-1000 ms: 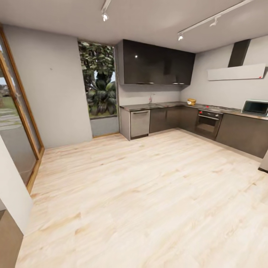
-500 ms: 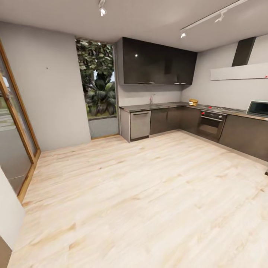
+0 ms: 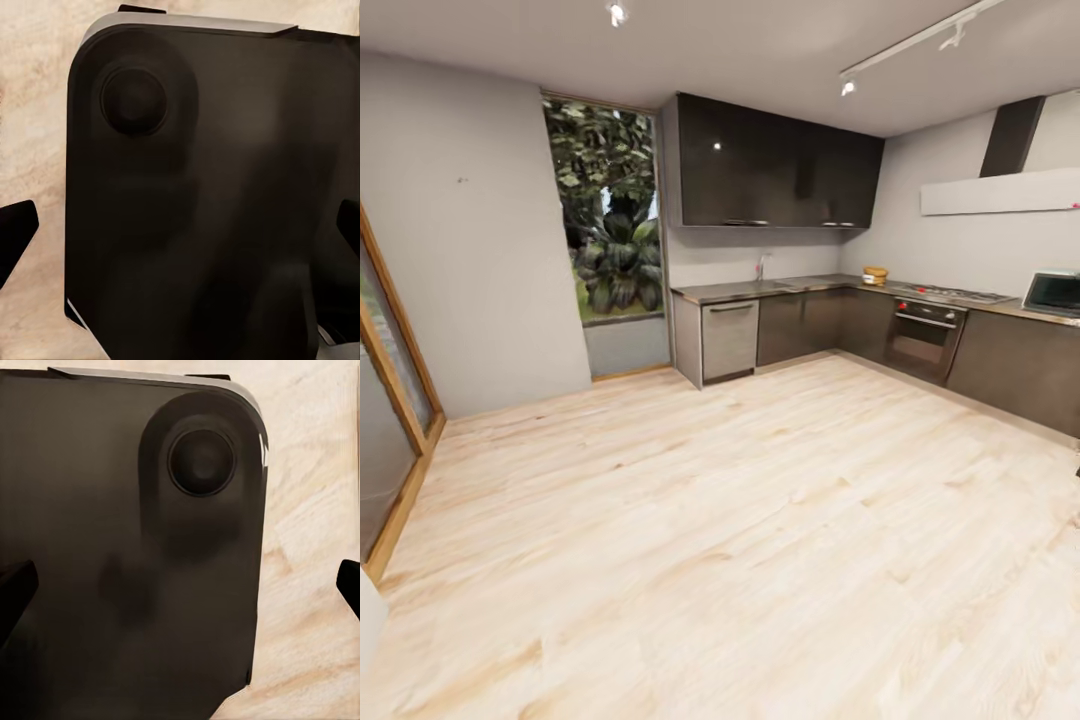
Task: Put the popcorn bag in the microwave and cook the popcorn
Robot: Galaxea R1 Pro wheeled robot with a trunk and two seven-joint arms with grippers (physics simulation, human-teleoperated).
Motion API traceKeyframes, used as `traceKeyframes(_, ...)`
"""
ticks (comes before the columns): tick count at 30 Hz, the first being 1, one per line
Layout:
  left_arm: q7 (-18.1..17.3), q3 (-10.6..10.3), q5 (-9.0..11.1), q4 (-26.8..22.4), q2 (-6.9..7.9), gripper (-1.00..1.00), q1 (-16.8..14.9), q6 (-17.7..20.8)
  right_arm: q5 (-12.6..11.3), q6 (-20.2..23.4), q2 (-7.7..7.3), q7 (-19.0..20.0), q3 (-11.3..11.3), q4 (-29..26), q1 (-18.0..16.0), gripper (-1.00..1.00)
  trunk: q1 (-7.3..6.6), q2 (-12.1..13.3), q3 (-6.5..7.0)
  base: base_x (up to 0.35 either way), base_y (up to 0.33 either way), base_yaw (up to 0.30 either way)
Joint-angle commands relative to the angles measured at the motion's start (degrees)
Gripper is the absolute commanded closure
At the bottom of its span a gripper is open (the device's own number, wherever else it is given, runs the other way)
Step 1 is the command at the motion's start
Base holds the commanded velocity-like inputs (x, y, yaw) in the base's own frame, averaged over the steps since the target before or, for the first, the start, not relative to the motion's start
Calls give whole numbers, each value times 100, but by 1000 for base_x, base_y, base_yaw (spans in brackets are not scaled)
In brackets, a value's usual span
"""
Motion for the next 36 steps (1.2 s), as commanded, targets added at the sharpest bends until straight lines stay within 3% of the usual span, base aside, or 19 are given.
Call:
traceKeyframes(1, 4, 33, 35, -1, -2, -100, 0, -5, -2, -19, 1, -1, -1, 1, -1, -100, 3, -2, -4, 324, 0, -225)
traceKeyframes(13, 1, 33, 29, -1, 6, -100, 0, -11, -4, -18, 2, 3, -3, 1, -1, -100, 3, -2, -4, 315, 0, -248)
traceKeyframes(36, 1, 36, 28, -1, 2, -100, 0, -14, -4, -15, 0, 4, -3, 1, -1, -100, 3, -2, -4, 11, 0, -250)
